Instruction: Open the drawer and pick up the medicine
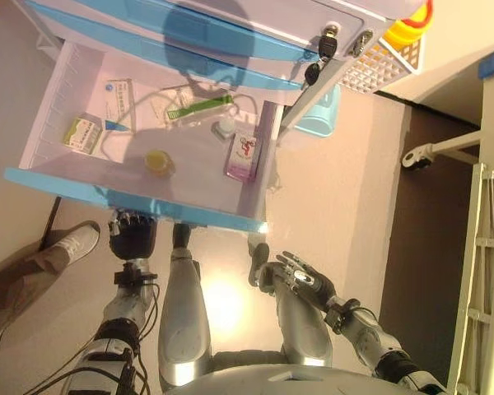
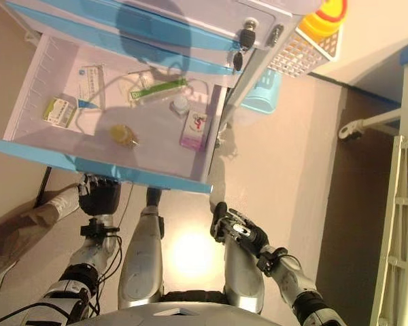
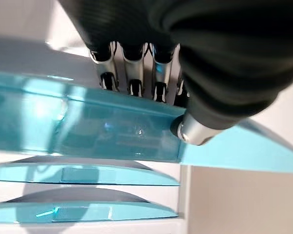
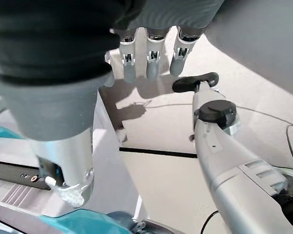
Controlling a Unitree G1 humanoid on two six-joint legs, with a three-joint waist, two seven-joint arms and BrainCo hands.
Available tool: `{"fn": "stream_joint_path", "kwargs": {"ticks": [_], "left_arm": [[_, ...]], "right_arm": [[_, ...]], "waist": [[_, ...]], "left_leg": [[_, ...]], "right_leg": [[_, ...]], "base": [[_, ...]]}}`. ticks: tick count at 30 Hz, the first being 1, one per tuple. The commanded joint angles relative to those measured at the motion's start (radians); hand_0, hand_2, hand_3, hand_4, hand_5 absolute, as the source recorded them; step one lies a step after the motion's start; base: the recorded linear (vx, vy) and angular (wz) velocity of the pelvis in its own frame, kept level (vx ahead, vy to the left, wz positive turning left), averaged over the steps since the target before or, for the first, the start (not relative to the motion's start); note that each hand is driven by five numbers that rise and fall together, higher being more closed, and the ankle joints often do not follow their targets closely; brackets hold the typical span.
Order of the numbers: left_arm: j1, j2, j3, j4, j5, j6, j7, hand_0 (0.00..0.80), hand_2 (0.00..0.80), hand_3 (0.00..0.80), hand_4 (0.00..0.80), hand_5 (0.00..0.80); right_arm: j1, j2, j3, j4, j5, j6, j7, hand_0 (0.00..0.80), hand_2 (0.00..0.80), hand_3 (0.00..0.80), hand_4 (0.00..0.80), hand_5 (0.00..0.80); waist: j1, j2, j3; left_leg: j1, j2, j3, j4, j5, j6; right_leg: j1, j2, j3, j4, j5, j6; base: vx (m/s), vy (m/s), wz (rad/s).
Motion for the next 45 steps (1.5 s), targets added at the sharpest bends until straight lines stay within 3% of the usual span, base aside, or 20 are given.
{"fn": "stream_joint_path", "kwargs": {"ticks": [1, 10, 11, 12, 13, 21, 37, 41, 42, 45], "left_arm": [[0.110, -0.042, 0.000, 0.121, 0.035, 0.046, 0.088, 0.800, 0.800, 0.800, 0.800, 0.800], [0.183, -0.044, 0.015, 0.230, 0.146, 0.111, 0.154, 0.800, 0.800, 0.800, 0.800, 0.800], [0.182, -0.039, 0.019, 0.242, 0.163, 0.120, 0.179, 0.734, 0.734, 0.734, 0.734, 0.734], [0.180, -0.036, 0.022, 0.249, 0.171, 0.124, 0.208, 0.182, 0.182, 0.182, 0.182, 0.182], [0.172, -0.032, 0.026, 0.263, 0.185, 0.130, 0.229, 0.000, 0.000, 0.000, 0.000, 0.000], [0.131, 0.008, 0.076, 0.408, 0.328, 0.228, 0.470, 0.000, 0.000, 0.000, 0.000, 0.000], [0.117, 0.012, 0.103, 0.447, 0.388, 0.257, 0.521, 0.000, 0.000, 0.000, 0.000, 0.000], [0.132, 0.020, 0.102, 0.408, 0.397, 0.243, 0.553, 0.000, 0.000, 0.000, 0.000, 0.000], [0.152, 0.022, 0.092, 0.380, 0.399, 0.221, 0.570, 0.000, 0.000, 0.000, 0.000, 0.000], [0.227, 0.043, 0.064, 0.338, 0.460, 0.133, 0.560, 0.000, 0.000, 0.000, 0.000, 0.000]], "right_arm": [[0.084, 0.019, -0.009, -0.073, -0.005, -0.017, -0.001, 0.000, 0.000, 0.000, 0.000, 0.000], [0.100, 0.044, -0.040, -0.009, 0.012, -0.058, 0.027, 0.000, 0.000, 0.000, 0.000, 0.000], [0.099, 0.045, -0.045, -0.002, 0.008, -0.060, 0.030, 0.000, 0.000, 0.000, 0.000, 0.000], [0.098, 0.046, -0.047, 0.002, 0.005, -0.061, 0.030, 0.000, 0.000, 0.000, 0.000, 0.000], [0.095, 0.048, -0.052, 0.010, 0.000, -0.061, 0.030, 0.000, 0.000, 0.000, 0.000, 0.000], [0.101, 0.044, -0.079, 0.062, -0.010, -0.080, 0.047, 0.000, 0.000, 0.000, 0.000, 0.000], [0.103, 0.023, -0.107, 0.057, -0.024, -0.132, 0.028, 0.000, 0.000, 0.000, 0.000, 0.000], [0.115, -0.014, -0.110, -0.074, -0.062, -0.251, -0.106, 0.000, 0.000, 0.000, 0.000, 0.000], [0.129, -0.054, -0.103, -0.180, -0.134, -0.328, -0.195, 0.000, 0.000, 0.000, 0.000, 0.000], [0.164, -0.205, -0.143, -0.556, -0.319, -0.338, -0.414, 0.000, 0.000, 0.000, 0.000, 0.000]], "waist": [[0.026, -0.023, -0.020], [0.069, -0.020, -0.020], [0.070, -0.018, -0.020], [0.070, -0.017, -0.020], [0.069, -0.016, -0.020], [0.049, -0.012, -0.031], [0.025, -0.009, -0.044], [0.020, -0.017, -0.042], [0.016, -0.022, -0.041], [0.006, -0.032, -0.047]], "left_leg": [[-0.015, -0.038, 0.014, 0.100, -0.089, 0.067], [-0.004, -0.050, -0.015, 0.084, -0.079, 0.062], [-0.002, -0.051, -0.015, 0.085, -0.080, 0.062], [-0.001, -0.052, -0.016, 0.085, -0.080, 0.062], [0.001, -0.053, -0.016, 0.086, -0.080, 0.062], [0.011, -0.055, -0.007, 0.105, -0.090, 0.060], [0.000, -0.058, 0.012, 0.137, -0.106, 0.062], [0.004, -0.058, 0.010, 0.140, -0.111, 0.061], [0.007, -0.059, 0.007, 0.138, -0.114, 0.061], [0.024, -0.051, 0.009, 0.119, -0.112, 0.065]], "right_leg": [[0.022, 0.049, -0.053, -0.075, 0.093, -0.043], [0.058, 0.032, -0.103, -0.093, 0.101, -0.040], [0.059, 0.031, -0.105, -0.091, 0.100, -0.039], [0.060, 0.029, -0.106, -0.090, 0.100, -0.039], [0.059, 0.026, -0.107, -0.087, 0.101, -0.038], [0.065, 0.017, -0.095, -0.086, 0.104, -0.030], [0.040, 0.009, -0.062, -0.075, 0.110, -0.020], [0.048, 0.009, -0.057, -0.086, 0.117, -0.013], [0.053, 0.011, -0.052, -0.095, 0.121, -0.012], [0.066, 0.016, -0.040, -0.117, 0.126, -0.006]], "base": [[0.016, -0.061, 0.14], [0.027, -0.022, 0.24], [0.026, 0.017, 0.08], [0.027, 0.026, 0.05], [0.028, 0.025, 0.09], [0.047, 0.050, 0.04], [0.026, 0.031, -0.05], [0.018, -0.005, 0.00], [0.000, 0.000, 0.00], [0.000, 0.000, 0.00]]}}
